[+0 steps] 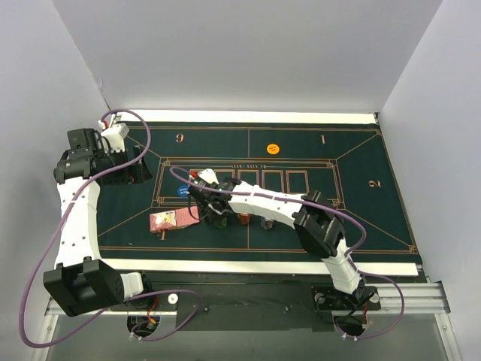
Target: Distribute texas hold em gaming equipment
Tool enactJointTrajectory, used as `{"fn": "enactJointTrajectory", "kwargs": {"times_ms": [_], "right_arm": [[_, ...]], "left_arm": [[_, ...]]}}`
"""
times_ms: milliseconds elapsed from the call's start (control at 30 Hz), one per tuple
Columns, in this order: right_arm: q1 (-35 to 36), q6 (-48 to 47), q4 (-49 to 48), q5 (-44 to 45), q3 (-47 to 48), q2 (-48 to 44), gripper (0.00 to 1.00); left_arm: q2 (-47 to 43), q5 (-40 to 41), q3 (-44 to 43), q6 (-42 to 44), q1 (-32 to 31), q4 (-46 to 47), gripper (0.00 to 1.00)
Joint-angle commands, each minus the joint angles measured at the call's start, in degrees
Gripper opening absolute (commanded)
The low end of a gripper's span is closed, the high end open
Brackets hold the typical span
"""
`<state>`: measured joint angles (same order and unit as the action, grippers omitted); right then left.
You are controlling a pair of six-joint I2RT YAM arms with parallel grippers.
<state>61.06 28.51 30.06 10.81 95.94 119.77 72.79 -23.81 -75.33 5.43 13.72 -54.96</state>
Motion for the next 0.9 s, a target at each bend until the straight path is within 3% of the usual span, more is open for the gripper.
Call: {"fn": "enactJointTrajectory", "kwargs": {"times_ms": [0,367,867], "right_arm": [[-0.59,0.76,0.52,-0.26,-0.84,0.03,0.46],[-1.56,1.11,0.17,0.09,-2.25,-1.90,0.33],[-1.55,0.40,3.86,0.00,5.21,-4.98,0.28]], "left_arm": [[-1.43,0.08,-2.45,0.98,0.70,0.47,0.97],[-1.69,-0.09,-2.19,1.34,1.05,0.55,0.97],[-1.87,-0.27,-1.57,1.78,1.40,0.82,0.97]]}}
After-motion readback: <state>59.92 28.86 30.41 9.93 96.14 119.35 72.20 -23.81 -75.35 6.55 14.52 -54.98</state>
